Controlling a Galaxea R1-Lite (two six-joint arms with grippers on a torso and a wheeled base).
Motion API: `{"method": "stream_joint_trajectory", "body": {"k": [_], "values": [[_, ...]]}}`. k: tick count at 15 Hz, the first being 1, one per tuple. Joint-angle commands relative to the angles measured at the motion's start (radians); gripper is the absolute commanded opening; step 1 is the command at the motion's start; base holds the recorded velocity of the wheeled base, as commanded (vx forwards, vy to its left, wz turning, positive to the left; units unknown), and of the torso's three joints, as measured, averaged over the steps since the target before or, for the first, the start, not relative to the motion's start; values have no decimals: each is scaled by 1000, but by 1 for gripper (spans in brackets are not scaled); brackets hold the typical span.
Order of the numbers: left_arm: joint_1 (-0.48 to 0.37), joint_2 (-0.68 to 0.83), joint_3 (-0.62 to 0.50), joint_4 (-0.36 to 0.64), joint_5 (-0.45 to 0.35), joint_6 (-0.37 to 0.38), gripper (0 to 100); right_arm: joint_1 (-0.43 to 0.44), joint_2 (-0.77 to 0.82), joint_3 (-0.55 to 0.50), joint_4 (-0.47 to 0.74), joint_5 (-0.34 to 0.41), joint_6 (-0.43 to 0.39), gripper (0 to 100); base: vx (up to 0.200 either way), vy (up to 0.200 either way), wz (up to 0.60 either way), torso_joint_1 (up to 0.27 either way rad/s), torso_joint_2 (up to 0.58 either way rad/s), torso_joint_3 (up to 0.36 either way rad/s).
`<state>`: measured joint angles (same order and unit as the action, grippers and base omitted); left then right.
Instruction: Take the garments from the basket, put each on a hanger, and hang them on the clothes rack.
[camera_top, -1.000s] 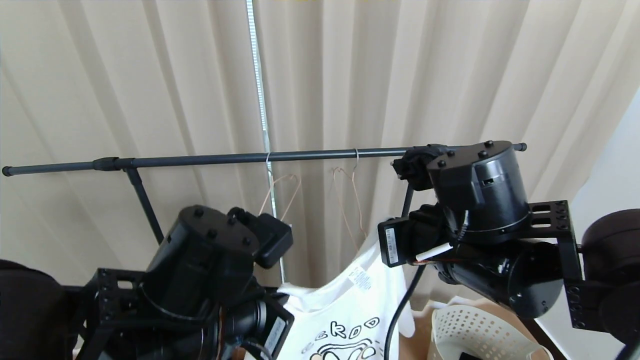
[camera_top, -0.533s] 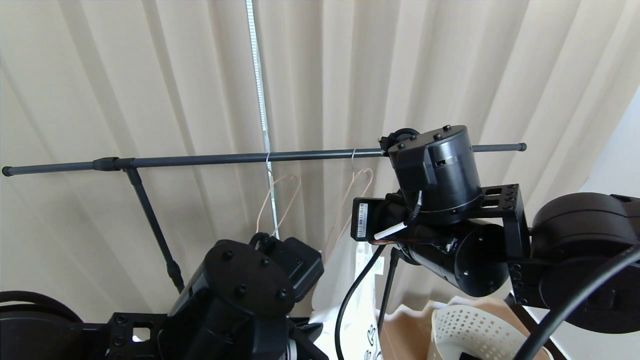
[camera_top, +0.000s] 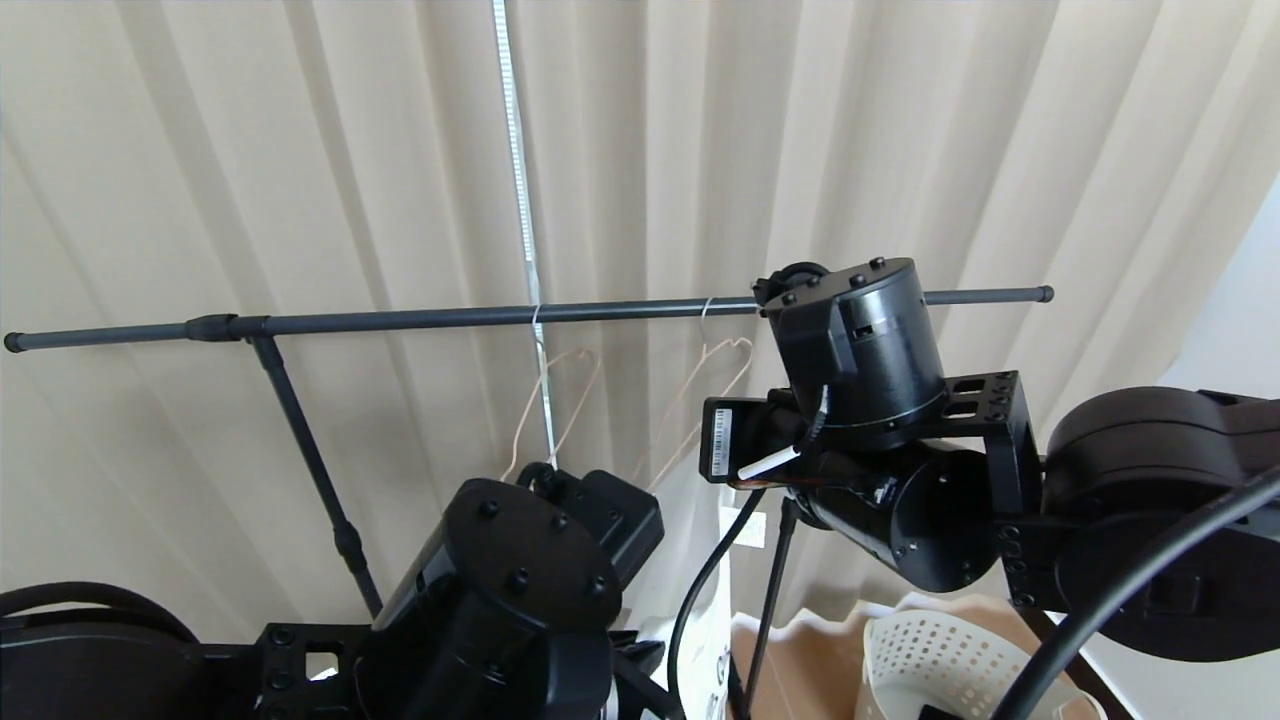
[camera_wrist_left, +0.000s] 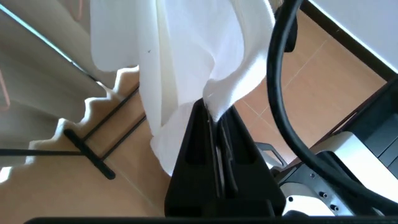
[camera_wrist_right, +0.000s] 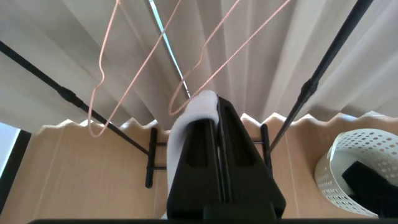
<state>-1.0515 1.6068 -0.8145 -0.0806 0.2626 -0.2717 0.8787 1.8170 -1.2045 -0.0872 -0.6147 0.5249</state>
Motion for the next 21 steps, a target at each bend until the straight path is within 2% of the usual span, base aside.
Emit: {"method": "stream_joint_trajectory", "body": {"k": [1, 4, 5, 9, 10, 12, 15, 16, 17, 19, 21], "values": [[56, -5, 18, 2, 3, 5, 0, -41, -30, 8, 4, -23, -31, 0, 0, 0, 0, 0, 0, 0], [151, -11, 14, 2, 9, 26, 0, -49, -79, 37, 6, -23, -77, 0, 0, 0, 0, 0, 0, 0], [168, -10, 14, -1, 9, 32, 100, -49, -87, 51, 4, -23, -89, 0, 0, 0, 0, 0, 0, 0], [197, -21, 8, -2, 9, 35, 100, -49, -117, 71, 3, -27, -125, 0, 0, 0, 0, 0, 0, 0], [225, -24, 6, -2, 9, 40, 100, -52, -130, 75, 3, -27, -132, 0, 0, 0, 0, 0, 0, 0], [318, -13, -14, -4, 9, 97, 100, -52, -145, 83, 3, -28, -140, 0, 0, 0, 0, 0, 0, 0], [453, 85, -86, -27, 4, 161, 100, -52, -163, 94, 3, -28, -157, 0, 0, 0, 0, 0, 0, 0], [470, 113, -100, -39, 4, 166, 100, -52, -163, 95, 1, -28, -157, 0, 0, 0, 0, 0, 0, 0], [504, 185, -134, -77, 4, 183, 100, -52, -163, 95, 1, -28, -158, 0, 0, 0, 0, 0, 0, 0], [559, 314, -187, -163, 1, 270, 100, -52, -163, 95, 1, -28, -158, 0, 0, 0, 0, 0, 0, 0], [591, 400, -239, -241, 0, 309, 100, -52, -162, 95, 3, -28, -158, 0, 0, 0, 0, 0, 0, 0]]}}
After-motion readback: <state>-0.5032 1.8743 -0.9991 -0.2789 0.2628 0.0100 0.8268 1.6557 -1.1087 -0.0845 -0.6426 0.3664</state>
